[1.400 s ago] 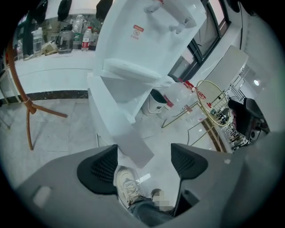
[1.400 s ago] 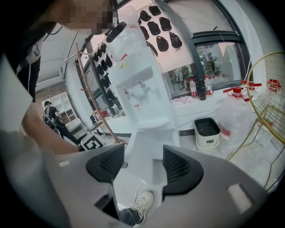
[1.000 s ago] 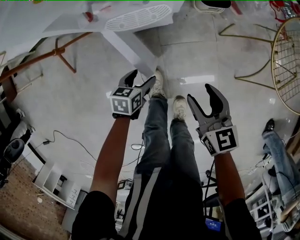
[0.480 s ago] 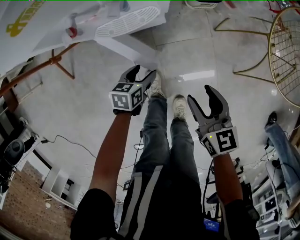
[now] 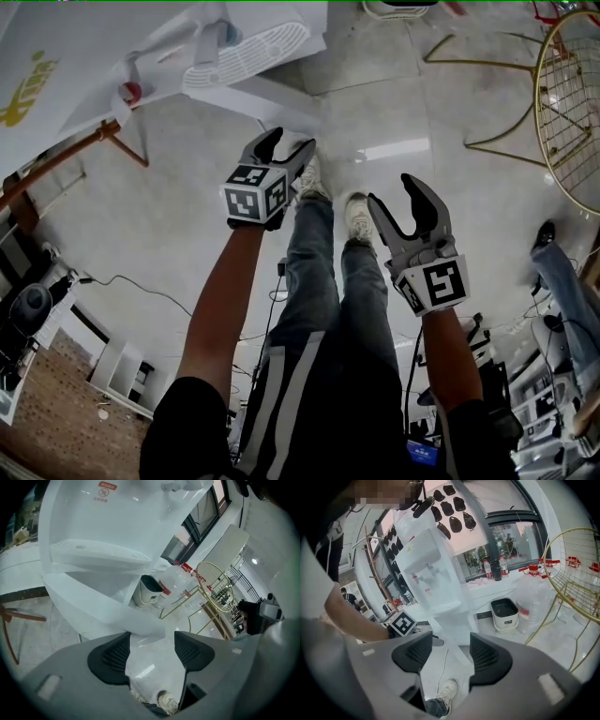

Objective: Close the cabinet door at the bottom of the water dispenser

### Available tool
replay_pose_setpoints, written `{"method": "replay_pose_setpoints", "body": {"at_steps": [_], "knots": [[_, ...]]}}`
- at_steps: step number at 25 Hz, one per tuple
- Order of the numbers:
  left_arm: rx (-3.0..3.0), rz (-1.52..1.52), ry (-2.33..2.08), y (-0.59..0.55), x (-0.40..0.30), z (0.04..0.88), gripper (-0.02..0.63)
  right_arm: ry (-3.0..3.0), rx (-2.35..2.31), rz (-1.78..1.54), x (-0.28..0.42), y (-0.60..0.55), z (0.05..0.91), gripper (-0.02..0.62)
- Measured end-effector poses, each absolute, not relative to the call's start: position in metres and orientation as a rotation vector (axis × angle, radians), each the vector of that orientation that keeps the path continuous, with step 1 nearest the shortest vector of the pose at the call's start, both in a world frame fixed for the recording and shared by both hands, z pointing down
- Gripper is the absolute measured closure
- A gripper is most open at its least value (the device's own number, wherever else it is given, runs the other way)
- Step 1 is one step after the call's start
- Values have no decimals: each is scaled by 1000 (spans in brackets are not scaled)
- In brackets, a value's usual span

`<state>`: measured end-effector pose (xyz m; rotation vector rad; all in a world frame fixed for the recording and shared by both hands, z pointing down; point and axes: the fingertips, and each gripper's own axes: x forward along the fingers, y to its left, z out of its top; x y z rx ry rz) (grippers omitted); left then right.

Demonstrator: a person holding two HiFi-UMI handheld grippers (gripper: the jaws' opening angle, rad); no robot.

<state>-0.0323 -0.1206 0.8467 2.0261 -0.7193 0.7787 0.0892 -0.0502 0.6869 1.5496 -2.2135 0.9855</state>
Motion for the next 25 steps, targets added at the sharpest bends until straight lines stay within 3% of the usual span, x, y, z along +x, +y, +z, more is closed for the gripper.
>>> {"method": "replay_pose_setpoints", "body": {"at_steps": [25], "knots": [[2107,805,-677,-182,19,849,296,-2150,1696,943,142,-91,694,370]]}}
